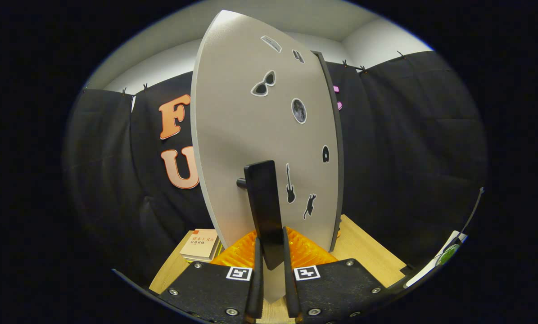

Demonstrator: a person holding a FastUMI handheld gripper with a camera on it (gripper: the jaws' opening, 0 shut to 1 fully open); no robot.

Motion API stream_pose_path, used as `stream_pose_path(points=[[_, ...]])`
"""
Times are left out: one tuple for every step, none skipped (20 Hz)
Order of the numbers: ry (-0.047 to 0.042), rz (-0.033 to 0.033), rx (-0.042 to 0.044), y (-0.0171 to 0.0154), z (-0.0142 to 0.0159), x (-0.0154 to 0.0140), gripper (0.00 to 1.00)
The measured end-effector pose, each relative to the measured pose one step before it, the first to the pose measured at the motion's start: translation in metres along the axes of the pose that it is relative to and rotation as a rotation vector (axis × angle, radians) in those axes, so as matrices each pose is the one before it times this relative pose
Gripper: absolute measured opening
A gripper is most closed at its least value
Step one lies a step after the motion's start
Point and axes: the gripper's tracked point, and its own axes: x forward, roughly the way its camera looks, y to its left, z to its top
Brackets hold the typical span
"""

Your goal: Open the shoe cabinet door, grab the shoes and put them into the shoe cabinet, then close the shoe cabinet door.

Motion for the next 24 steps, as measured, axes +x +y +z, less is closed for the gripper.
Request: stream_pose_path(points=[[-0.00053,-0.00589,0.00001,-0.00537,0.00051,-0.00207,0.20],[-0.00133,-0.00439,0.00471,-0.00498,0.00059,-0.00111,0.16],[0.00209,-0.00526,0.00946,-0.00456,-0.00027,-0.00198,0.16],[-0.00318,-0.00492,0.00723,-0.00380,-0.00001,-0.00220,0.16],[-0.00289,-0.00723,-0.00492,-0.00475,0.00108,-0.00090,0.15],[-0.00178,-0.00612,-0.01143,-0.00339,0.00052,-0.00141,0.16],[-0.00133,-0.00139,-0.01882,-0.00325,0.00036,0.00029,0.15],[0.00211,0.00003,-0.01053,-0.00417,0.00057,-0.00021,0.15],[-0.00030,-0.00056,0.00484,-0.00350,-0.00050,-0.00128,0.15],[0.00007,0.00257,0.00789,0.00167,-0.00133,0.00034,0.15],[-0.00095,0.00271,0.00311,-0.00018,0.00017,-0.00118,0.15],[-0.00011,-0.00157,0.00191,-0.00162,-0.00052,0.00080,0.15],[-0.00115,-0.00345,0.00091,-0.00218,-0.00079,-0.00068,0.15],[-0.00142,-0.00336,-0.00541,-0.00278,-0.00064,-0.00271,0.15],[0.00931,-0.00432,-0.00489,-0.00323,-0.00064,-0.00217,0.15],[0.00037,-0.00617,-0.00009,-0.00327,0.00028,0.00073,0.15],[0.00205,-0.00476,-0.00671,-0.00322,-0.00079,-0.00044,0.15],[0.00008,-0.00426,-0.00235,-0.00353,-0.00012,0.00010,0.15],[0.00371,-0.00531,0.00633,-0.00356,-0.00028,-0.00177,0.15],[0.00028,-0.00511,0.00182,-0.00281,-0.00043,-0.00006,0.15],[0.00269,-0.00734,0.00443,-0.00373,0.00046,-0.00088,0.15],[-0.00022,-0.00815,-0.00091,-0.00454,-0.00087,0.00099,0.15],[-0.00043,-0.01009,-0.00182,-0.00509,-0.00008,0.00032,0.15],[0.00050,-0.01181,-0.00048,-0.00519,0.00032,0.00011,0.15]])
